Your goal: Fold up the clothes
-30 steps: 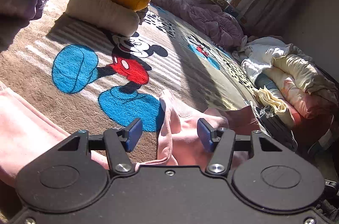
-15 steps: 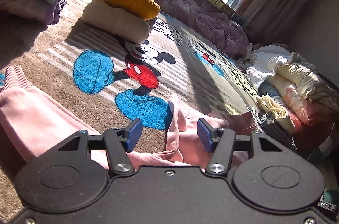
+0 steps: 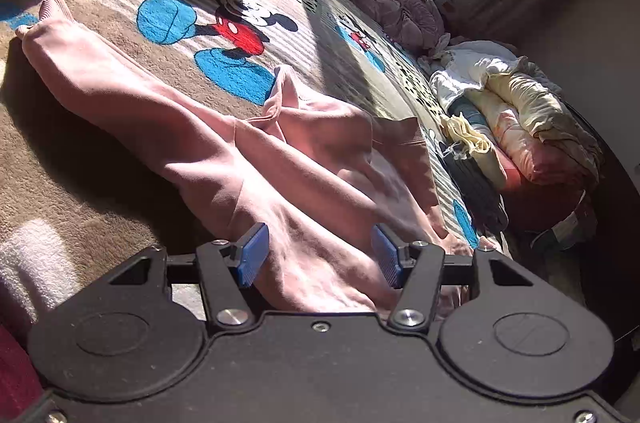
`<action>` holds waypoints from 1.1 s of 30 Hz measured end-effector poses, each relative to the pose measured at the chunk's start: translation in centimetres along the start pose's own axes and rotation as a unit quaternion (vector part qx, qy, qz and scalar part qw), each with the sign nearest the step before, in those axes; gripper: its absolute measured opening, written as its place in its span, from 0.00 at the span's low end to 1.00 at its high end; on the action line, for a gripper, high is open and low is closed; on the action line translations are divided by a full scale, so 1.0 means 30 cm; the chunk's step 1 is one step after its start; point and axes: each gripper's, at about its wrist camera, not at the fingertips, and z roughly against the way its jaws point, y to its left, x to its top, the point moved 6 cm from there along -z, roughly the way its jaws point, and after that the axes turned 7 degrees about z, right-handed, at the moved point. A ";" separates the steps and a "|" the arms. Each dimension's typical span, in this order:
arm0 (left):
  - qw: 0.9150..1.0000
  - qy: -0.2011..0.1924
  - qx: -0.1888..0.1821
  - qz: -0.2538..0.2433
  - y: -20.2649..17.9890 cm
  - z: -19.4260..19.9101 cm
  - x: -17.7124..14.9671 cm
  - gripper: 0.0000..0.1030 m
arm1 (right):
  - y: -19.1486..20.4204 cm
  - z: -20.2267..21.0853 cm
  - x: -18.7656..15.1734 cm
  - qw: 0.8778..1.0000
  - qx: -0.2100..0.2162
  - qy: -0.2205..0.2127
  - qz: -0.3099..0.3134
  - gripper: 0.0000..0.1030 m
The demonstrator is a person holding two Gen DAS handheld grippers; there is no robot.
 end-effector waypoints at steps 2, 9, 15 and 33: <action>0.999 0.022 -0.004 0.028 0.019 -0.007 -0.040 0.54 | 0.002 0.004 -0.023 0.999 0.023 0.004 -0.034 0.40; 0.995 0.037 -0.029 0.093 0.045 -0.064 -0.088 0.53 | 0.026 -0.049 -0.066 0.995 0.058 0.033 -0.079 0.38; 0.994 0.049 -0.006 0.100 0.069 -0.139 -0.138 0.51 | 0.052 -0.084 -0.073 0.995 0.060 0.031 -0.078 0.35; 0.995 0.074 0.037 0.064 0.134 -0.077 -0.195 0.09 | -0.010 -0.014 -0.121 0.992 0.073 0.081 -0.059 0.14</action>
